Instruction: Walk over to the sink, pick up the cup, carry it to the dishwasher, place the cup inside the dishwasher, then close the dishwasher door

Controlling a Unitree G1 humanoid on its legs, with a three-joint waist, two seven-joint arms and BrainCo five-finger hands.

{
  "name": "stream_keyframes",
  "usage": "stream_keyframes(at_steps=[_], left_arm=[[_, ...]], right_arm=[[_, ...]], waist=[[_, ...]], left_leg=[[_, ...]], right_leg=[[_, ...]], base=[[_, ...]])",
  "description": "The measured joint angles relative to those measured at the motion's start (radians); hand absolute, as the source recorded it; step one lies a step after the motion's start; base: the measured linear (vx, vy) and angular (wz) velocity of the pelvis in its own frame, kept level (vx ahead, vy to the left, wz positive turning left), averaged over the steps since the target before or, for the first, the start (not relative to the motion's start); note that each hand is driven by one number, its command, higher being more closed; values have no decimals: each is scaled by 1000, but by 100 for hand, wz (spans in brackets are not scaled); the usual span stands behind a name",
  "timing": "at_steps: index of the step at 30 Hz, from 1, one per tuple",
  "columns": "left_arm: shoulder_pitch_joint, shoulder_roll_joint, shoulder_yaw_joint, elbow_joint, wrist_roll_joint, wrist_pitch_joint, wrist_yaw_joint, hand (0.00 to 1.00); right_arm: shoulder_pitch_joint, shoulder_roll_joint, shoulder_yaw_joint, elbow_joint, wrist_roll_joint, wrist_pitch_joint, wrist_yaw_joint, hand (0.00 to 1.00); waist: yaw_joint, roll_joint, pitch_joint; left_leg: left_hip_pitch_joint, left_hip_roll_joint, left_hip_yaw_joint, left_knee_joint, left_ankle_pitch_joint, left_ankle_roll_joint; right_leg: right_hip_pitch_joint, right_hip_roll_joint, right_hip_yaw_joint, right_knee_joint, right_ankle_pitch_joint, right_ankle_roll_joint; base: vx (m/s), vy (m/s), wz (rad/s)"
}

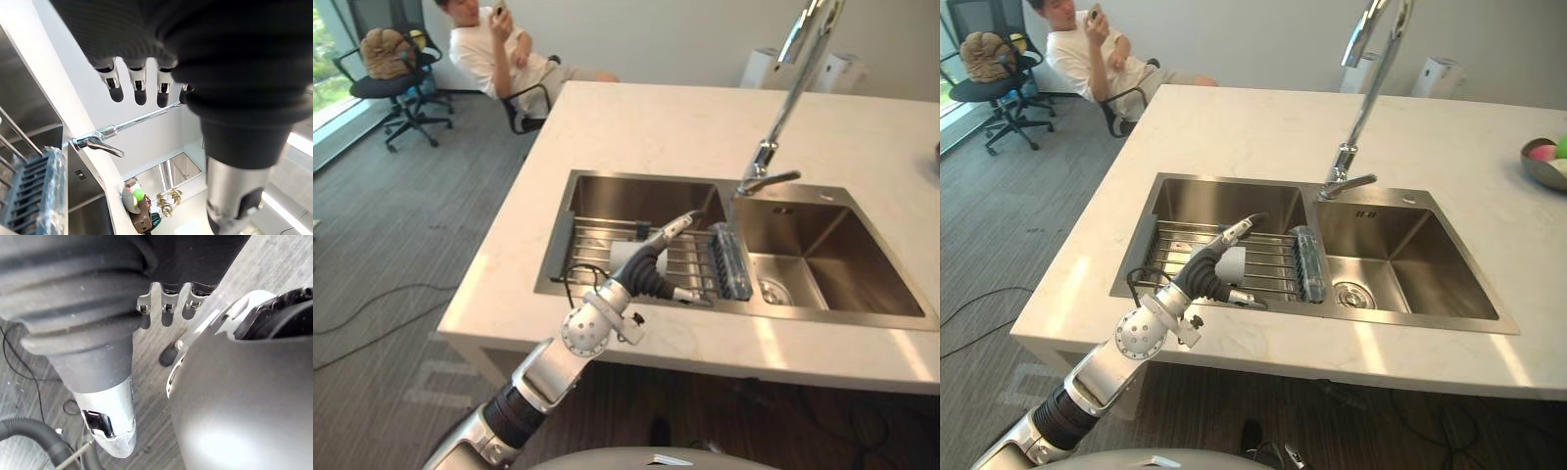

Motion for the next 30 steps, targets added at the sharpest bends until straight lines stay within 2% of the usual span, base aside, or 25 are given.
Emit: stream_keyframes(at_steps=[2,4,5,7,9,12,14,15,16,18,20,22,23,24,25,26,27,29,30], left_arm=[[-6,-1,30,-4,19,14,39,0],[-16,-2,91,-7,38,34,75,0],[-22,0,141,-9,38,55,96,0],[-22,19,215,-7,35,78,130,0],[-21,38,243,-5,34,89,157,0],[-21,66,265,25,33,86,201,0],[-21,66,304,66,23,83,236,0],[-17,67,327,90,16,81,243,0],[-7,71,355,135,15,72,252,0],[22,74,381,160,15,63,264,0],[42,80,387,160,15,50,272,0],[55,73,386,161,16,42,272,0],[59,67,383,161,17,28,269,0],[68,62,377,158,18,8,262,0],[74,63,371,150,21,0,257,0],[74,65,348,140,39,-10,253,0],[74,64,313,134,44,-11,249,0],[74,61,241,135,57,-5,250,0],[77,62,186,148,58,7,249,0]], right_arm=[[7,-2,23,-6,3,-3,-4,0],[4,-3,20,-8,3,-3,-4,0],[10,-3,14,5,3,-1,-4,0],[41,13,-31,35,-3,8,-4,0],[76,17,-60,54,-17,18,-3,0],[110,15,-116,87,-64,26,2,0],[103,25,-139,89,-109,30,17,0],[94,26,-137,91,-123,31,23,0],[80,23,-130,91,-134,27,26,0],[54,8,-123,95,-158,20,35,0],[22,-18,-85,104,-145,8,38,0],[-13,-48,-50,121,-85,8,39,0],[-26,-69,-37,121,-54,11,41,0],[-29,-81,-24,121,-41,13,41,0],[-33,-95,-21,121,-40,17,41,0],[-43,-113,-20,122,-33,29,41,0],[-48,-118,-21,120,-33,38,41,0],[-50,-118,-20,117,-31,55,40,0],[-52,-96,-16,117,-7,57,37,0]], waist=[[-7,-5,9],[-13,-7,48],[-23,-22,69],[-32,-37,81],[-29,-38,79],[-27,-22,65],[-29,-10,57],[-27,-13,59],[-29,-14,60],[-29,-7,56],[-27,-13,61],[-17,-5,89],[-9,10,113],[9,20,126],[15,34,124],[11,53,124],[6,65,125],[-5,93,122],[-6,75,115]], left_leg=[[16,-6,12,16,-11,5],[31,-11,18,36,-39,11],[31,-21,12,70,-65,18],[29,-35,-4,120,-99,26],[26,-48,-16,123,-103,34],[6,-52,-35,118,-97,42],[-14,-39,-51,116,-86,46],[-19,-33,-61,116,-85,45],[-19,-19,-82,113,-83,32],[-27,17,-102,103,-76,8],[-97,35,-143,212,-51,-26],[-174,53,-161,430,-10,22],[-223,63,-184,582,56,59],[-250,45,-228,653,41,38],[-260,27,-242,633,-10,26],[-274,-7,-238,524,-52,30],[-259,-29,-231,358,-6,52],[-247,-21,-239,174,119,49],[-207,-28,-225,115,126,43]], right_leg=[[-3,0,20,13,6,2],[-41,-2,51,125,-40,4],[-64,-16,63,206,-81,14],[-69,-43,64,257,-126,5],[-59,-63,57,240,-127,5],[-30,-77,32,175,-128,11],[-9,-76,-6,132,-109,18],[2,-71,-28,113,-87,13],[23,-56,-51,84,-60,15],[17,-27,-79,91,-72,19],[4,-18,-106,122,-102,11],[43,-14,-113,134,-136,-6],[94,-9,-110,136,-168,-33],[124,-20,-95,132,-188,-37],[129,-23,-89,127,-195,-39],[143,-29,-86,112,-197,-36],[163,-31,-91,94,-191,-17],[181,5,-94,84,-199,5],[197,0,-77,64,-197,9]], base=[[1,22,-45],[-104,39,-36],[-198,36,-7],[-199,59,7],[-129,78,19],[-43,82,25],[55,9,33],[115,-75,38],[175,-120,33],[197,-125,33],[234,-163,40],[178,-183,15],[158,-127,-12],[149,-87,-22],[134,-9,-30],[126,3,-16],[120,10,-8],[116,26,-12],[156,27,-25]])
